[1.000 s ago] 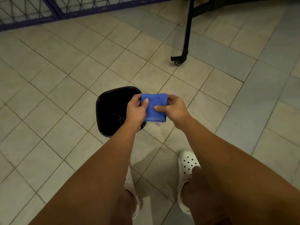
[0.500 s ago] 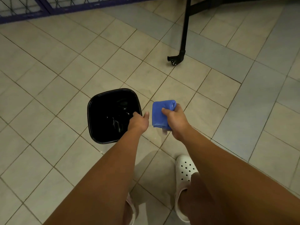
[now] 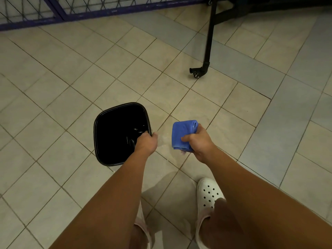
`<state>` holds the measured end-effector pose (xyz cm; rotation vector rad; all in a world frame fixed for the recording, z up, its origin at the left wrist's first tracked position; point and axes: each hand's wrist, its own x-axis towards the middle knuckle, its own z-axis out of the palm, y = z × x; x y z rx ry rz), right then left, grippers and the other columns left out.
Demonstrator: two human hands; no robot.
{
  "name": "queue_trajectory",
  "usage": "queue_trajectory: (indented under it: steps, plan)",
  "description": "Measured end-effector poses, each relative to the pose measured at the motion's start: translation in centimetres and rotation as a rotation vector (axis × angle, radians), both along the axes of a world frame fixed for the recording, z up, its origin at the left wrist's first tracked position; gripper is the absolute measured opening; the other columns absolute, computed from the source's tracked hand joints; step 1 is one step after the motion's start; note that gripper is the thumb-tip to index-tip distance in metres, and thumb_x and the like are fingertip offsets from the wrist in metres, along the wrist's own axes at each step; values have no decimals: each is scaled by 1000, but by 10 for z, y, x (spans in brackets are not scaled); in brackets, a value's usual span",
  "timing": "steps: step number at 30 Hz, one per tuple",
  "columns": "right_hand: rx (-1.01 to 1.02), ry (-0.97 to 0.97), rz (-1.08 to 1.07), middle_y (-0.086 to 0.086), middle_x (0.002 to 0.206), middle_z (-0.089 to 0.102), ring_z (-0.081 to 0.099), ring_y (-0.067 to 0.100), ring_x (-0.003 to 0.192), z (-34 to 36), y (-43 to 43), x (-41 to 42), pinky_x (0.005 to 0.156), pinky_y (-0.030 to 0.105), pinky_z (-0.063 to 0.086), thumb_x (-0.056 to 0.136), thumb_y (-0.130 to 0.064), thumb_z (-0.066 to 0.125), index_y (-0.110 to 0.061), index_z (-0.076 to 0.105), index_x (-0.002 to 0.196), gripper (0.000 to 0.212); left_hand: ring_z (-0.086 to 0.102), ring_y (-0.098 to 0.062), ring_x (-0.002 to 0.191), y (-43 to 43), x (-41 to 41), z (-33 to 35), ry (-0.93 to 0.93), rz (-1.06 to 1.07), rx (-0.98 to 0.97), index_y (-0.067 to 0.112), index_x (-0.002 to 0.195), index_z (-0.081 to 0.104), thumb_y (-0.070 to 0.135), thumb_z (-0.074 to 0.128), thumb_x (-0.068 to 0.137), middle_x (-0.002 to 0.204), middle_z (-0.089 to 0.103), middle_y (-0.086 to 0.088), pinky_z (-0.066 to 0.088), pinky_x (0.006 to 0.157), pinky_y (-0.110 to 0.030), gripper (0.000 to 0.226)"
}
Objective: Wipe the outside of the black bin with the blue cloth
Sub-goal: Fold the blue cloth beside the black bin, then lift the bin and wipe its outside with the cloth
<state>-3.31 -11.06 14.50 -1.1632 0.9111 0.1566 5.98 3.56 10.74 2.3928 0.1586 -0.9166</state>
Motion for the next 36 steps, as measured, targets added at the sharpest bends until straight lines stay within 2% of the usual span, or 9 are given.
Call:
queue_trajectory:
  steps: [5, 12, 14, 18, 23, 28, 31, 33, 36]
  plan:
    - [-106, 14, 53, 14, 100, 54, 58, 39, 69, -5, 1, -7, 48, 35, 48, 77, 17, 41, -29, 42, 126, 67, 52, -34, 123, 31, 3, 19, -23, 104, -149, 7, 137, 50, 41, 43, 100, 134, 56, -16, 41, 104, -41, 50]
    - [-342, 139, 197, 25, 94, 57, 58, 36, 63, -38, 19, -14, 44, 30, 46, 75, 14, 40, -25, 51, 106, 52, 54, -29, 120, 58, 4, 33, -67, 155, -339, 21, 142, 40, 39, 44, 100, 131, 56, -9, 42, 105, -48, 46]
    - [-408, 145, 191, 19, 89, 57, 59, 36, 63, -44, 26, -14, 45, 30, 46, 77, 10, 42, -26, 49, 106, 47, 57, -26, 114, 64, 7, 33, -46, 197, -376, 27, 136, 45, 43, 44, 99, 125, 59, -4, 45, 102, -50, 41]
    - [-553, 68, 136, 1, 79, 57, 59, 30, 73, -53, 39, -10, 64, 38, 51, 78, 3, 48, -30, 48, 99, 39, 64, -24, 102, 76, 11, 29, 12, 278, -427, 24, 124, 56, 49, 42, 99, 113, 66, -5, 52, 91, -47, 37]
    - [-604, 30, 267, 7, 96, 60, 59, 27, 85, -70, 57, -15, 72, 34, 49, 80, 1, 53, -23, 49, 111, 40, 65, -25, 100, 81, 6, 16, 24, 308, -418, 16, 121, 59, 49, 35, 101, 109, 68, -8, 51, 86, -42, 45]
    - [-617, 94, 350, 0, 117, 48, 56, 25, 93, -85, 75, -29, 88, 52, 45, 72, -8, 63, -43, 39, 107, 55, 62, -27, 104, 78, 7, 17, -61, 238, -323, 15, 123, 56, 43, 31, 103, 113, 65, -9, 48, 95, -48, 43]
    - [-632, 103, 320, 5, 129, 39, 54, 24, 88, -88, 79, -35, 87, 42, 47, 75, 3, 57, -28, 40, 115, 53, 59, -27, 108, 71, 4, 19, -110, 173, -293, 13, 126, 54, 40, 29, 104, 117, 62, -9, 46, 97, -47, 43]
    - [-673, 147, 297, 10, 128, 38, 55, 24, 87, -89, 86, -35, 80, 31, 47, 77, 8, 53, -18, 39, 120, 52, 59, -25, 99, 63, 2, 21, -146, 109, -260, 12, 123, 53, 38, 28, 104, 109, 62, -8, 48, 90, -42, 41]
    - [-732, 133, 280, 15, 132, 38, 53, 38, 108, -92, 102, -33, 86, 41, 49, 79, 8, 47, -19, 36, 121, 51, 55, -15, 78, 54, 3, 21, -198, 49, -185, 10, 123, 52, 36, 27, 105, 96, 59, -6, 44, 75, -34, 41]
